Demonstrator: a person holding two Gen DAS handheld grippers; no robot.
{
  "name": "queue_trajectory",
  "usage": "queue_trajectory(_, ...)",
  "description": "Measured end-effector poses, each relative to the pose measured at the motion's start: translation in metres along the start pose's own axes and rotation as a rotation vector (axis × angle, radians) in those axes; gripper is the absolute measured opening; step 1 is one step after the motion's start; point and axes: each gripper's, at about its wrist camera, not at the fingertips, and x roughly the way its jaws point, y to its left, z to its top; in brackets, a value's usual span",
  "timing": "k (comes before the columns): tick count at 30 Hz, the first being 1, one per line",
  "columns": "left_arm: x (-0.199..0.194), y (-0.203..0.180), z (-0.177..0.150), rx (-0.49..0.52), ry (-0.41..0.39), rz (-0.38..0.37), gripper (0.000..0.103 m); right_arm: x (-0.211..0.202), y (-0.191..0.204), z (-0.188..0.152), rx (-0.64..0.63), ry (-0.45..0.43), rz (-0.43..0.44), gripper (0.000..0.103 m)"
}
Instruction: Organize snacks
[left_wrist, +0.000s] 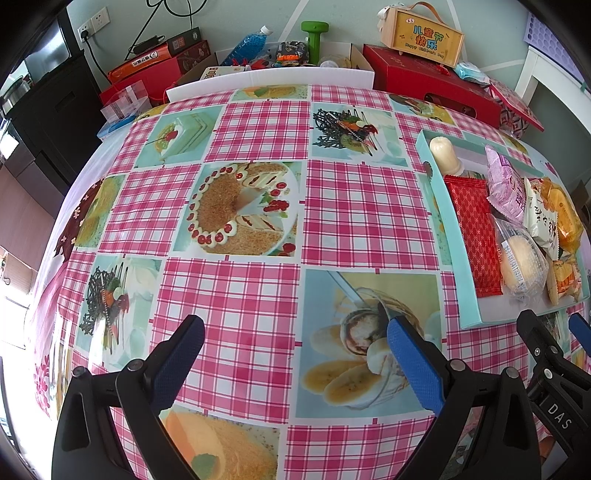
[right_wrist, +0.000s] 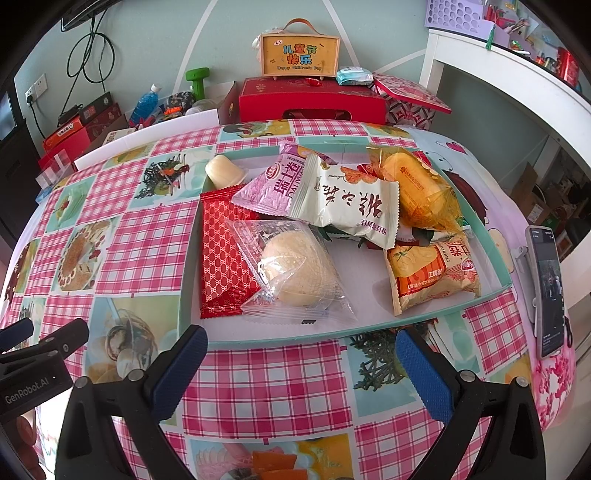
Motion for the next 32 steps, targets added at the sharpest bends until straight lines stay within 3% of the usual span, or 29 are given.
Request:
queue_trajectory(9, -0.010, -0.002, 0.000, 0.014, -0.044, 0.003, 0.099, 0.001, -0.003, -0.003, 0.003, 0.004, -0.002, 0.103)
queue_trajectory(19, -0.005, -0.002, 0.002, 0.015, -0.024, 0.003, 0.099, 0.000, -0.002, -0.001, -0.001, 0.003, 0.016, 0.103)
queue_trajectory(27, -0.006, -0.001, 0.002, 0.011, -0.019, 0.000, 0.099, -0.016, 0.000, 0.000, 0.018, -0.066, 0.098, 0.103)
queue_trajectory(32, -0.006, 0.000, 0.003, 0.009, -0.017, -0.003, 0.099, -0.020, -0.004, 0.002, 0.043, -0.087, 0.056, 0.103)
